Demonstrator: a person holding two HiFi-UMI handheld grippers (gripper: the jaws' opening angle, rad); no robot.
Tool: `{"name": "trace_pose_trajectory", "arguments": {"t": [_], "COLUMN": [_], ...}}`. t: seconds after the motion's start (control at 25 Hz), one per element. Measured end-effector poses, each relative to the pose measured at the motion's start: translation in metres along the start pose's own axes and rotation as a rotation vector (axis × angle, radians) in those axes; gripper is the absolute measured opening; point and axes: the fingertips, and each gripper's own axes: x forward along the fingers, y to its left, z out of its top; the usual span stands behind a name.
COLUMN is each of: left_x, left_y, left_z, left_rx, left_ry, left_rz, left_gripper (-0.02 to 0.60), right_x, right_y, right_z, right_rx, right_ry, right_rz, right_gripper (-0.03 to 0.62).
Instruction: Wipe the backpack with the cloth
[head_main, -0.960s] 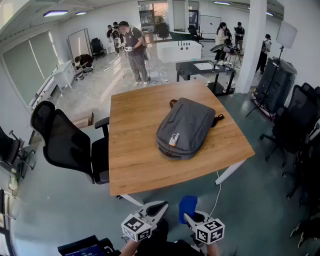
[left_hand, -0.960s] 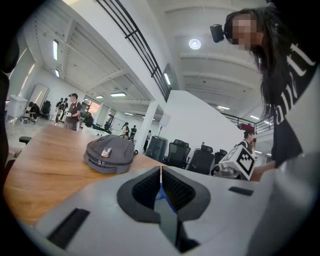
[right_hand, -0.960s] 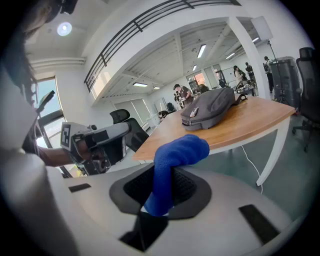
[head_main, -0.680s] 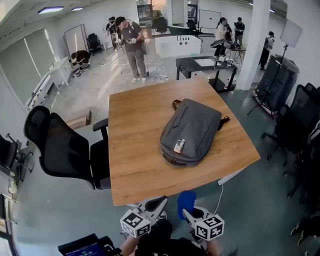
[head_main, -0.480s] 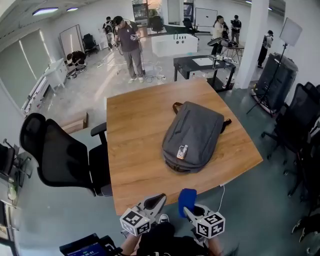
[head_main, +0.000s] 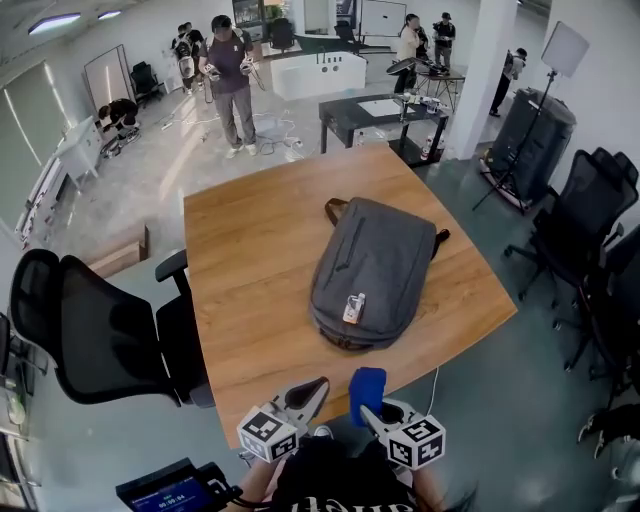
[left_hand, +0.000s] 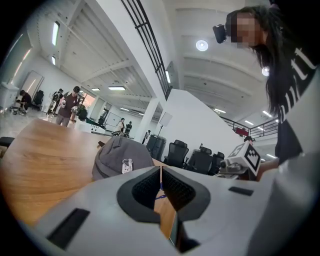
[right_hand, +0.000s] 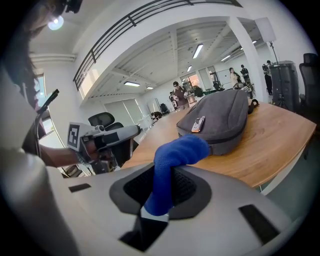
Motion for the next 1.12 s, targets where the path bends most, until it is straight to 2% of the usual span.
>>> {"name": "trace_pose_trajectory", "arguments": {"t": [0.16,0.28,0.4,0.56,0.76,0.92,1.12], "left_x": [0.009,0.01,0.009,0.005,0.002,0.007,0.015], "left_y": [0.002,0.01,0.026,0.047,0.06,0.063,0.071], "left_z": [0.004,0.004,0.007,0.018,0.026,0.026,0.024], "left_rx": [-0.008,-0.009,-0.009,-0.02,-0.046,-0.06,-0.069], "left_ry": [0.015,0.024,0.01,-0.021,-0.053,-0.055,-0.045], "left_rz": [-0.029,-0.01,0.043,0.154,0.273,0.317,0.356], "left_gripper": [-0.002,-0.003,-0.002,-0.002,-0.003,-0.002,-0.003], "right_x": [0.012,0.037,0.072,0.119,0.165,0.184,0.175], "right_y": [-0.005,-0.008,-0.011,-0.017,-0.014,-0.026,-0.045], "right_z": [0.014,0.03,0.044,0.063,0.083,0.083,0.067], "right_rx": [-0.013,-0.065,-0.152,-0.277,-0.381,-0.381,-0.363], "right_ry": [0.02,0.03,0.062,0.121,0.172,0.211,0.259], "right_rz": [0.005,0.048,0.105,0.171,0.244,0.26,0.279], "right_gripper": [0.078,0.078,0.078,0.078,0.078,0.078,0.078]}}
